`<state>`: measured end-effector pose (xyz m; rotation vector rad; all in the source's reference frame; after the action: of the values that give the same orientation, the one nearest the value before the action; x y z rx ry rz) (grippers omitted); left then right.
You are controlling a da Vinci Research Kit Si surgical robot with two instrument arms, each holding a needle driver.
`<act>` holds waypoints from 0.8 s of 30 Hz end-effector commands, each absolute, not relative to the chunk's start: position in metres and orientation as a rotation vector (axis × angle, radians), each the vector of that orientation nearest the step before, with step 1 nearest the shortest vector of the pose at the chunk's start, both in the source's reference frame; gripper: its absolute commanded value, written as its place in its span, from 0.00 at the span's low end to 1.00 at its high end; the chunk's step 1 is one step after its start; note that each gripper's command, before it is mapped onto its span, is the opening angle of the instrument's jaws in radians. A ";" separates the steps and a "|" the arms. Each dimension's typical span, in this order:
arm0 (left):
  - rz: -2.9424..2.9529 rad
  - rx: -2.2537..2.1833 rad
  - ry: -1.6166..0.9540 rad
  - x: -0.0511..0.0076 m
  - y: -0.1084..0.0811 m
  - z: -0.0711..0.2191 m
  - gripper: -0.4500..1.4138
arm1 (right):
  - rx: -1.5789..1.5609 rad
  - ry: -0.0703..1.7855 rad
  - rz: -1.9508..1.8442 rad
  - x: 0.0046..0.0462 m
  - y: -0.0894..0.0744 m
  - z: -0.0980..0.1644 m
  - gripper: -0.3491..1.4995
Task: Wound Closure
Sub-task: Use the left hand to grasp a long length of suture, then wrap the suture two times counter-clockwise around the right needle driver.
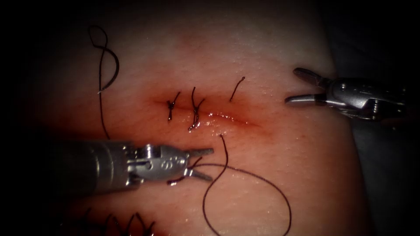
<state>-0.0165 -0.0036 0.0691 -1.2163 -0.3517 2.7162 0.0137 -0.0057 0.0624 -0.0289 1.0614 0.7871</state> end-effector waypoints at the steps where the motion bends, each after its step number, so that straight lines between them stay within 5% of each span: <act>1: 2.722 -1.217 -0.351 -0.0172 -0.004 0.069 0.23 | -0.024 1.062 0.791 0.0145 -0.006 0.063 0.95; 3: 2.722 -1.220 -0.354 -0.0170 -0.004 0.069 0.00 | -0.018 1.062 0.786 0.0147 -0.006 0.063 0.94; 17: 2.639 -1.380 0.043 -0.0084 0.000 0.061 0.00 | 0.064 1.076 0.740 0.0150 -0.008 0.062 0.90; 24: 2.520 -1.494 0.185 -0.0044 0.002 0.056 0.00 | 0.160 1.173 0.669 0.0172 -0.010 0.059 0.77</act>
<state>-0.0033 0.0023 0.0549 -1.5497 0.2143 2.4695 0.0170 -0.0098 0.0584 0.1591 1.1813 0.6584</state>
